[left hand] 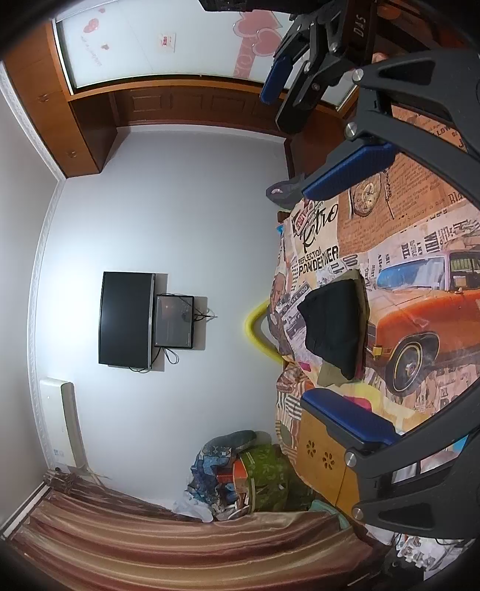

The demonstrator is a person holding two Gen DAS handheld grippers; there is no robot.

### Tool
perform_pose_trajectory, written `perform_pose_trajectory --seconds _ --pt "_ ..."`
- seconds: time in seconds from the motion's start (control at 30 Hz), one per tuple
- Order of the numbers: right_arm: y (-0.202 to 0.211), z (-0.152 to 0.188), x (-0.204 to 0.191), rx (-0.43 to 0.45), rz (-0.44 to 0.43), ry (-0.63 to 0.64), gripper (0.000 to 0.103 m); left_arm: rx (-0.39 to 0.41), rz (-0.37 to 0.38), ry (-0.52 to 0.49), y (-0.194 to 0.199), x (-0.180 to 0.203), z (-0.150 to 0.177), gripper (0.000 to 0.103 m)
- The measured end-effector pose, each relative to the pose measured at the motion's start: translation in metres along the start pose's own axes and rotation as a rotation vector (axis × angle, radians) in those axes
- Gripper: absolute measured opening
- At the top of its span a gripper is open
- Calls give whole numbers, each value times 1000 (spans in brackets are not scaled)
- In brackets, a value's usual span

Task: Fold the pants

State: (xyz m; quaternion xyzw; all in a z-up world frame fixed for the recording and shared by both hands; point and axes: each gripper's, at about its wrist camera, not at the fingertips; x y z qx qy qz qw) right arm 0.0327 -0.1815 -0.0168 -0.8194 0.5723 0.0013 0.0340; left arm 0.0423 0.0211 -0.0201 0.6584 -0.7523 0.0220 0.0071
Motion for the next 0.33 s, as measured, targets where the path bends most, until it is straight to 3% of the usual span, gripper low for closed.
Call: perform_pose_trajectory --seconds 0.33 --pt "1 -1 -4 -4 3 16 103 6 3 1 5 -1 0 103"
Point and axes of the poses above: each gripper's, at about its wrist camera, not at the fingertips, and y roughly against the way its jaws point, x to its right, z to its underside, and after that the axes turned 12 degrees about x, right-handed
